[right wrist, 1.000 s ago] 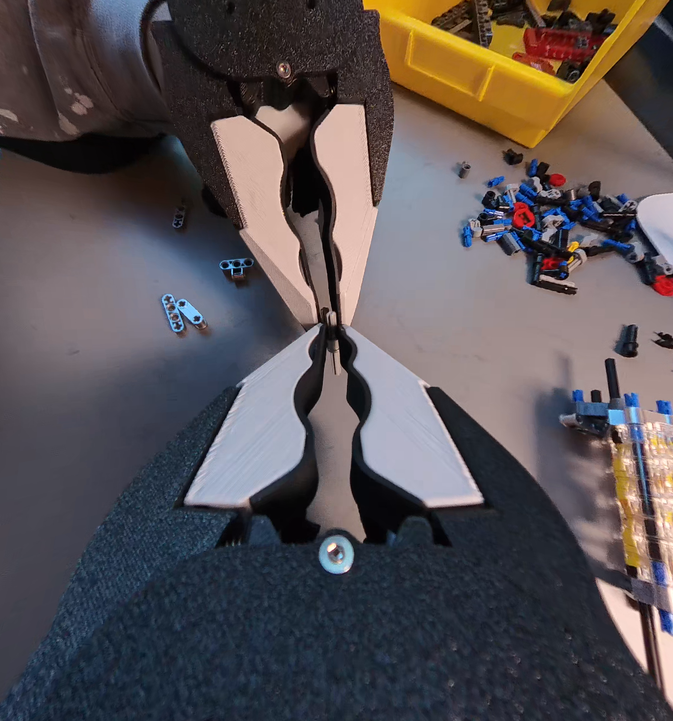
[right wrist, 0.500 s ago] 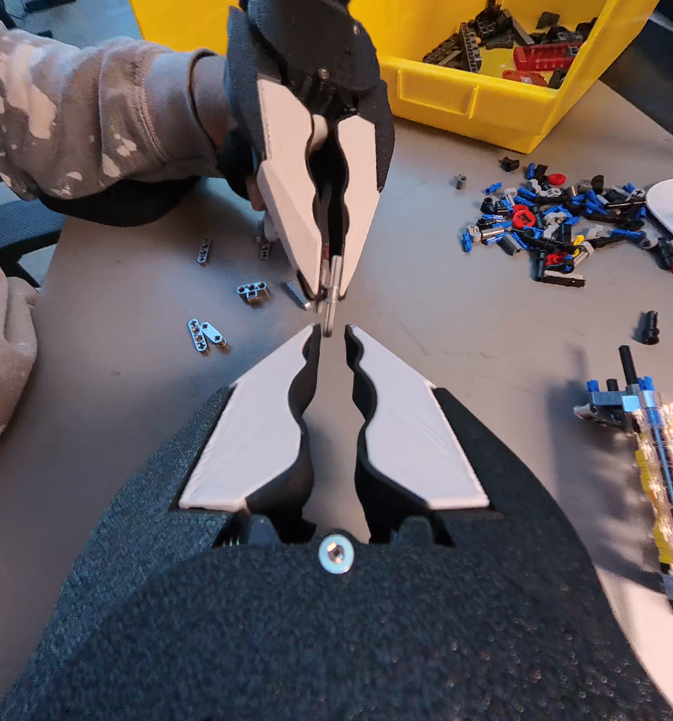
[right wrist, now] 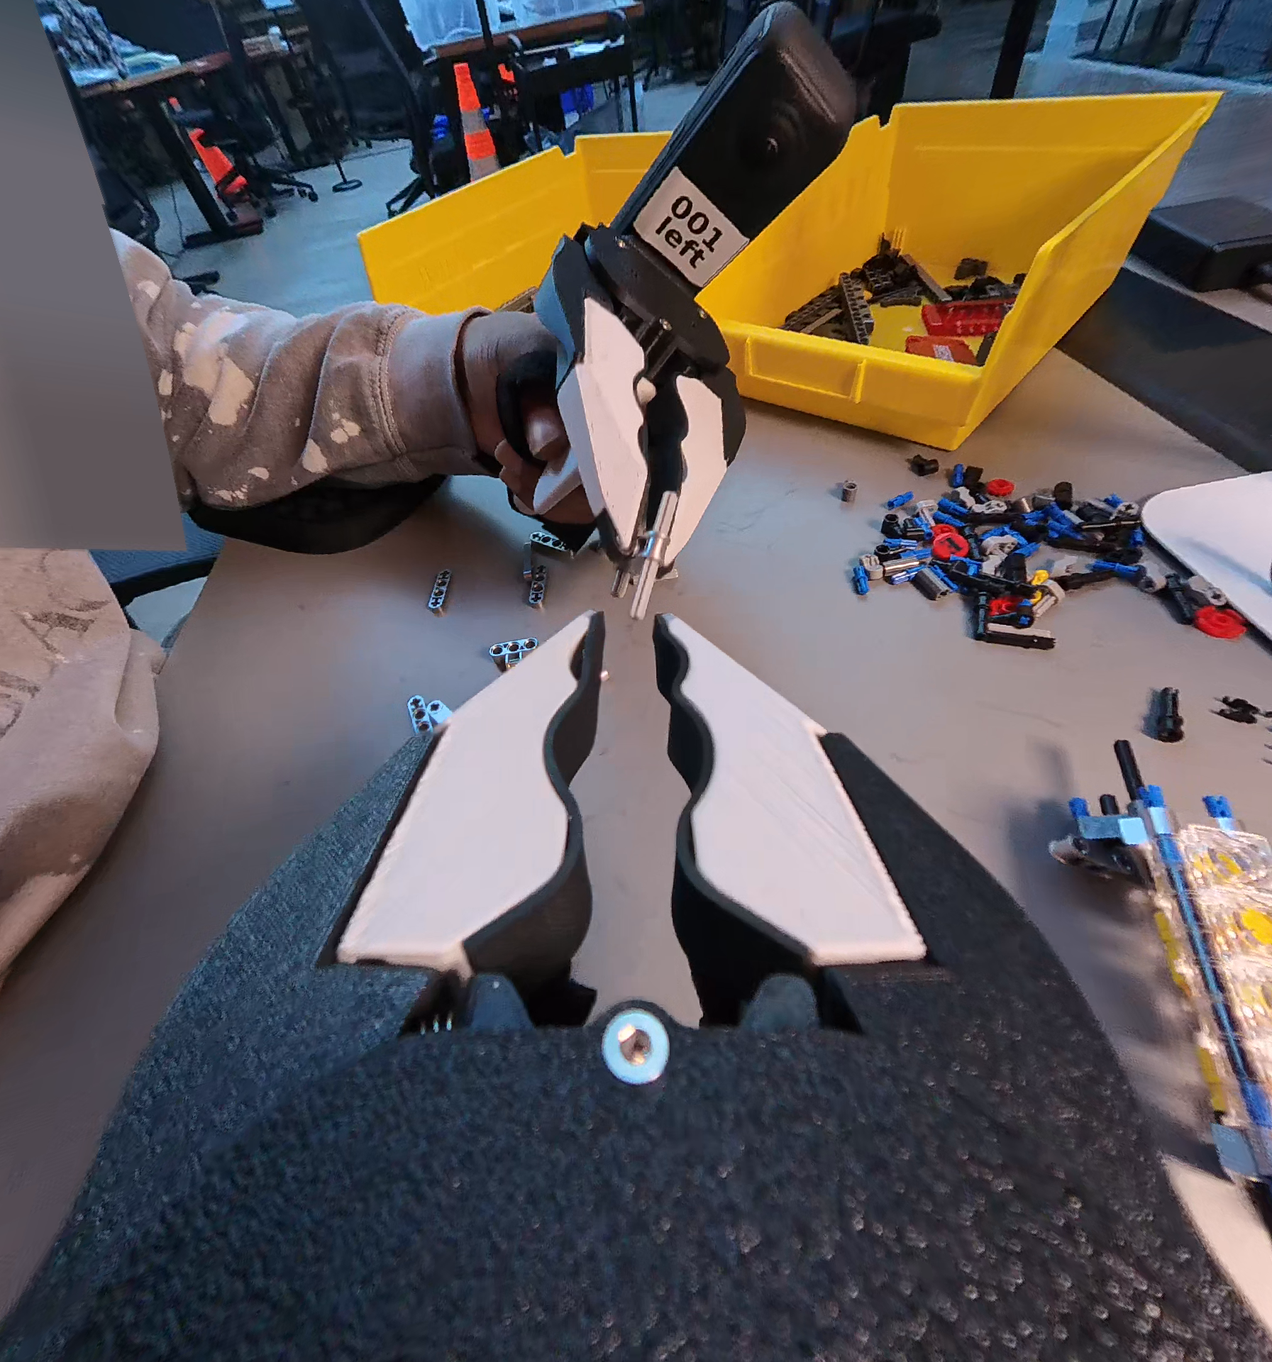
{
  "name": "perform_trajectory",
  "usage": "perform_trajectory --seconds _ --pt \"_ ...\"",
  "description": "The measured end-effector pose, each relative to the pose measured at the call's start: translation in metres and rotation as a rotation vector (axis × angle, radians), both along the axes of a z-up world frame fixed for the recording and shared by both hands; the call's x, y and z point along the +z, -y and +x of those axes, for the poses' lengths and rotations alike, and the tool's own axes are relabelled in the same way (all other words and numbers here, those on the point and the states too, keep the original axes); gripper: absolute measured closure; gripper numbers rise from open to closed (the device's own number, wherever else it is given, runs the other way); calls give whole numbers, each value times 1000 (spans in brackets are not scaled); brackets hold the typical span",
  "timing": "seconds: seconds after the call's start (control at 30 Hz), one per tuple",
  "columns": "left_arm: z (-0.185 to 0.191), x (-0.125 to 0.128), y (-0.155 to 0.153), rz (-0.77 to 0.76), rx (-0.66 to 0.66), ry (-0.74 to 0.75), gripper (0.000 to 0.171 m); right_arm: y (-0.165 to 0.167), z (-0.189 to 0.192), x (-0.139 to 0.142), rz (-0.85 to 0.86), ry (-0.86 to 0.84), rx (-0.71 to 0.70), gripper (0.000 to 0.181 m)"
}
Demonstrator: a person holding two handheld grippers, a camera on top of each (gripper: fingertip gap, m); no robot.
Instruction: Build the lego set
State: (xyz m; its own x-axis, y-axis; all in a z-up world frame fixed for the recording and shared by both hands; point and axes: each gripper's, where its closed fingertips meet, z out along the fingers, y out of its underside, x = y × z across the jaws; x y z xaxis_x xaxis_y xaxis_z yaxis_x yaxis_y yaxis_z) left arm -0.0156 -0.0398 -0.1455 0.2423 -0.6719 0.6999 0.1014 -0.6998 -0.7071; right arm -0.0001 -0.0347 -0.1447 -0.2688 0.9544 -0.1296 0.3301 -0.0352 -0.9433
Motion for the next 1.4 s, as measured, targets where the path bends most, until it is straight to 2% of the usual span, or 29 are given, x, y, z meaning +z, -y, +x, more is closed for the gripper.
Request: perform_trajectory --seconds 0.1,0.2,0.33,0.43,0.63,0.73,0.83,0.97,1.07,1.4 --pt "3 -15 2 41 -8 -142 165 -1 -1 1 -8 -4 -11 170" --pt "12 -34 9 122 -48 -345 165 8 -4 -13 28 55 19 170" --pt "21 -46 17 182 -99 -471 165 18 -2 -40 114 175 74 171" --pt "22 -52 21 207 -121 -530 166 23 0 -48 137 211 99 172" --pt "23 -50 22 249 -124 -536 165 24 4 -54 135 234 128 177" --pt "21 -40 20 258 -103 -485 165 22 4 -59 147 245 124 181" --pt "20 -42 20 290 -100 -528 165 20 3 -50 134 210 113 181" --pt "21 -48 19 297 -101 -556 165 16 2 -35 98 146 88 169" --pt "23 -47 20 301 -103 -542 165 20 2 -39 105 160 104 177" --pt "20 -58 16 320 -83 -580 165 17 3 -49 121 196 101 181"
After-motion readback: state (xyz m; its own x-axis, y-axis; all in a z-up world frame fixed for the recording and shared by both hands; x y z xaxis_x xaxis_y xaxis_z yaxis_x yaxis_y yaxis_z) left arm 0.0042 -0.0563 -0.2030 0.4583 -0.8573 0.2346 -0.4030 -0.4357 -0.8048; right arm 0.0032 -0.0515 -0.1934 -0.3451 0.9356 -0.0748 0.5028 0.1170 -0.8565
